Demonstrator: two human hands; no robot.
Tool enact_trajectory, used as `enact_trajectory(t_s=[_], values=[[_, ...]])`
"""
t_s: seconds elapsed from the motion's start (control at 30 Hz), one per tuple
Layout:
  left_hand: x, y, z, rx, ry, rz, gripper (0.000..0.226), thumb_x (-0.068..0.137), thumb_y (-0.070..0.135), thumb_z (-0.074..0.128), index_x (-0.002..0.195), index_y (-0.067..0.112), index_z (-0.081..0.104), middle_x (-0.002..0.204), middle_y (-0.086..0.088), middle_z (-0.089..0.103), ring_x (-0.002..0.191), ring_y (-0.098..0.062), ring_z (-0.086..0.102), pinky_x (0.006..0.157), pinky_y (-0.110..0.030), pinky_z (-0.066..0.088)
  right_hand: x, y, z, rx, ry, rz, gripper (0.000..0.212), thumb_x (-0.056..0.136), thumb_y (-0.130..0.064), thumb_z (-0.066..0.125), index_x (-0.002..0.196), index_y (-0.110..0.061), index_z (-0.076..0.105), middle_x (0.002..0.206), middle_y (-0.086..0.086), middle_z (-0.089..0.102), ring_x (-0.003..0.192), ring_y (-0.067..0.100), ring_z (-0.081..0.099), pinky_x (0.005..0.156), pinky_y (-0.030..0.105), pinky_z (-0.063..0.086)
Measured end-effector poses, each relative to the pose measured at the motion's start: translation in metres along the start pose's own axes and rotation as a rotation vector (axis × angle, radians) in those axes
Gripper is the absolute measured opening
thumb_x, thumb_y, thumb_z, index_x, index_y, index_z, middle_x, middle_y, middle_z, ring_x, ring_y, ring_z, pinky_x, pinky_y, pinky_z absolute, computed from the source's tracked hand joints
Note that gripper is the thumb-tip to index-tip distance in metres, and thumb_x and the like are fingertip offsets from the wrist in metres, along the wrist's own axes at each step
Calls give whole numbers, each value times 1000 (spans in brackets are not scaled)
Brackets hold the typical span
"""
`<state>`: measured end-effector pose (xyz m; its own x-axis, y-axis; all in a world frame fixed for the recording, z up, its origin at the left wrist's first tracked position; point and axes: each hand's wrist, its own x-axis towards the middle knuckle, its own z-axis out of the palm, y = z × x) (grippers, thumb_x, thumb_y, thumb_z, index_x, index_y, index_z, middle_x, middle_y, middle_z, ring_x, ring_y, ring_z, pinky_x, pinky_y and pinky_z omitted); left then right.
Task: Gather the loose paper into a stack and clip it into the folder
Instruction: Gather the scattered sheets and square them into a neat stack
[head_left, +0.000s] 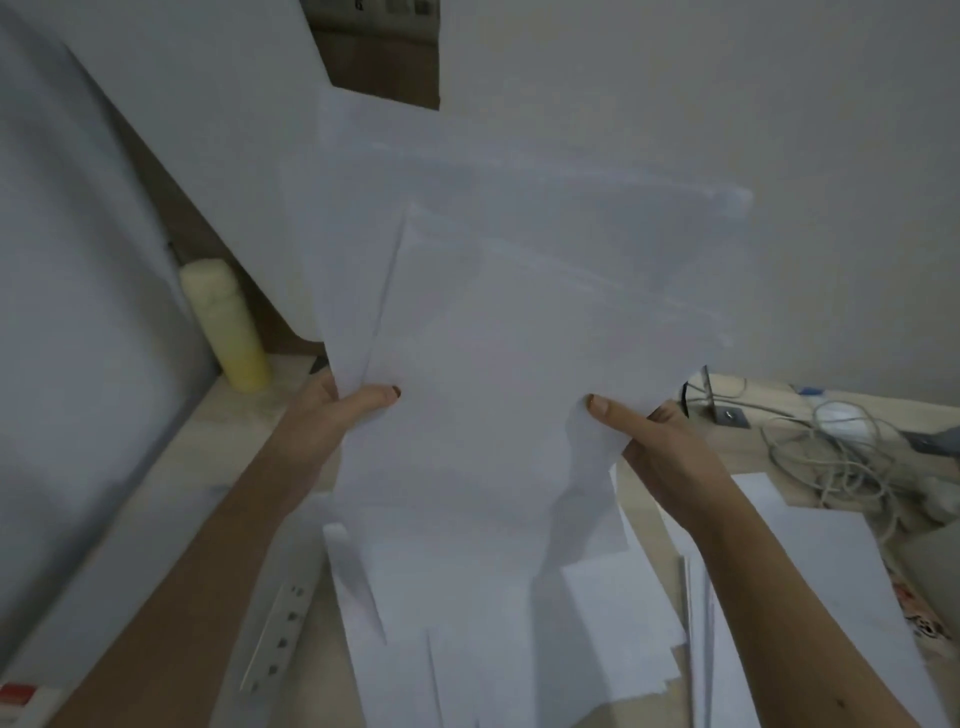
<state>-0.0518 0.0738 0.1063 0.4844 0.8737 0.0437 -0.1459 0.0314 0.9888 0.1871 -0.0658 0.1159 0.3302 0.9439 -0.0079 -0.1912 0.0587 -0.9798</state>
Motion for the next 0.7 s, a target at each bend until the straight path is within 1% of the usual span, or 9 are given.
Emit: enact_trajectory(t_s=[0.07, 0.17, 0.27, 0.37, 0.47, 0.53, 0.57, 0.63, 0.7], values=[[0, 4, 6, -35, 13, 16, 22, 69, 7, 73, 79, 27, 71, 78, 12, 75, 76, -4, 70, 67, -18, 56, -2, -9, 6, 6, -5, -17, 25, 57, -26, 74, 81, -20, 78, 89, -3, 75, 84, 10, 70, 70, 19, 53], [-4, 6, 18, -30, 5, 1, 17, 75, 16, 68, 87, 28, 68, 83, 14, 75, 80, -5, 71, 68, -17, 56, -4, -10, 12, -30, -24, -9, 25, 57, -27, 71, 82, -24, 78, 93, -4, 75, 88, 10, 70, 72, 19, 53], [-3, 3, 25, 10, 119, -12, 9, 79, 24, 69, 88, 27, 69, 87, 9, 75, 83, -11, 72, 69, -23, 57, -4, 0, 5, -119, -15, 30, 26, 67, -28, 70, 92, -23, 75, 99, -5, 74, 93, 10, 69, 76, 19, 54], [-1, -1, 23, -32, 257, -26, 8, 81, 27, 69, 88, 29, 67, 91, 11, 73, 86, -10, 70, 76, -28, 54, -11, 22, -15, -327, -24, 140, 25, 84, -17, 64, 108, -18, 66, 105, -3, 73, 94, 9, 69, 76, 19, 54], [1, -7, 20, -79, 284, -38, 9, 81, 26, 68, 89, 30, 65, 92, 14, 70, 86, -5, 68, 74, -23, 51, -25, 61, -36, -547, 27, 332, 16, 85, -25, 65, 98, -15, 67, 93, -4, 74, 83, 11, 70, 71, 18, 52], [3, -13, 18, -63, 296, -66, 7, 82, 27, 68, 88, 30, 65, 93, 11, 70, 88, -10, 67, 76, -28, 51, -30, 87, -50, -662, 95, 389, 42, 79, -37, 64, 87, 4, 62, 78, 6, 65, 73, 20, 61, 67, 28, 44], [3, -17, 16, -61, 299, -78, 7, 82, 28, 68, 88, 29, 65, 95, 8, 70, 89, -13, 67, 78, -31, 52, -30, 96, -56, -710, 135, 393, 47, 79, -38, 62, 85, 8, 57, 74, 17, 60, 70, 22, 56, 67, 31, 40], [3, -26, 10, -63, 325, -110, 6, 83, 28, 67, 89, 27, 65, 101, 2, 70, 91, -17, 67, 83, -35, 51, -30, 101, -68, -825, 264, 379, 34, 86, -26, 59, 82, 8, 57, 77, 26, 61, 67, 29, 55, 65, 32, 39], [4, -37, -1, -75, 355, -144, 6, 84, 28, 66, 90, 26, 66, 103, 0, 69, 93, -19, 66, 87, -36, 50, -32, 90, -79, -881, 471, 324, 26, 90, -18, 56, 74, 3, 56, 69, 22, 59, 67, 33, 55, 61, 31, 36]])
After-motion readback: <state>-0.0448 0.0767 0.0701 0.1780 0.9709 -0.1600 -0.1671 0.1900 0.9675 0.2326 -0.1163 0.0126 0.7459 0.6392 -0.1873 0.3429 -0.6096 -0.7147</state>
